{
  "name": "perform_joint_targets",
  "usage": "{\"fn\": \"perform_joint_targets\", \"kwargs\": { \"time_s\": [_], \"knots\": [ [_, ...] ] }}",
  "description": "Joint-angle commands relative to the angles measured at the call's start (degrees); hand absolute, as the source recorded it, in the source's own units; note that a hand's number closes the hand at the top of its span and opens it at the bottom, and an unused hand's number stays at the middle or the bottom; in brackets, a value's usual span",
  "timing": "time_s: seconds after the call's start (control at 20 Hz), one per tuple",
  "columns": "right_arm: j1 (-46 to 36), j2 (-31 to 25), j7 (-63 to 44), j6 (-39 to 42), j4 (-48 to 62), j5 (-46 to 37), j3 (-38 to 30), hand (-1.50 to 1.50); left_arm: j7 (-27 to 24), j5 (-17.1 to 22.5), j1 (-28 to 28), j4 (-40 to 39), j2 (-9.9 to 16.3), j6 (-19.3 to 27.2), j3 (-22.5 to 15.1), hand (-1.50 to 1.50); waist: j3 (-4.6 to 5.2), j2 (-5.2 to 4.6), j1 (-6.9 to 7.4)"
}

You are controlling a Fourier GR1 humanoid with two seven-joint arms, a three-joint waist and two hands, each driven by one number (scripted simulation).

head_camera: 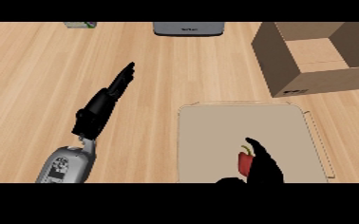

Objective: Pick the bell pepper from the tray and place it in the cardboard box

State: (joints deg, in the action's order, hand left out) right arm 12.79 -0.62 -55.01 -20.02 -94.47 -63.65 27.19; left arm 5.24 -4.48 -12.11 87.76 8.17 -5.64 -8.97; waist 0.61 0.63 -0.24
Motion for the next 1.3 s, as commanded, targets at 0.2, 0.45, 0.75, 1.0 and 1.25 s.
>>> {"fn": "perform_joint_targets", "kwargs": {
  "time_s": [0.2, 0.45, 0.75, 1.0, 1.25],
  "knots": [
    [-0.45, -0.16, 0.03, -1.61, 4.32, -4.8, 1.72, 1.5, 0.43, -0.56, 4.41, 4.99, 0.16, -1.17, -0.2, 0.0, -0.62, -0.53, 0.4],
    [-2.41, -0.77, -2.35, -1.74, 4.73, -12.15, 0.69, 1.5, -1.17, -0.26, 0.92, -0.53, -0.3, -1.51, 1.96, 0.0, -0.59, -0.63, 0.12],
    [-7.53, -26.24, 30.98, 10.33, -0.32, 1.53, 4.96, 1.5, -0.44, -0.84, 0.72, 0.4, -1.09, -1.81, -0.54, 0.0, -0.74, -1.04, 3.69],
    [-11.34, -40.15, 51.09, 5.28, -0.69, 12.25, -5.11, 1.5, -1.54, -0.72, 0.71, -0.79, -0.62, -1.31, 1.06, 0.0, -0.78, -0.93, 1.08],
    [-8.5, -49.41, 66.28, 7.13, -5.26, 29.7, -16.13, 1.5, -3.15, -0.25, 1.11, -1.45, 0.15, -1.69, 2.59, 0.0, -0.61, -0.54, -0.75]
  ]
}}
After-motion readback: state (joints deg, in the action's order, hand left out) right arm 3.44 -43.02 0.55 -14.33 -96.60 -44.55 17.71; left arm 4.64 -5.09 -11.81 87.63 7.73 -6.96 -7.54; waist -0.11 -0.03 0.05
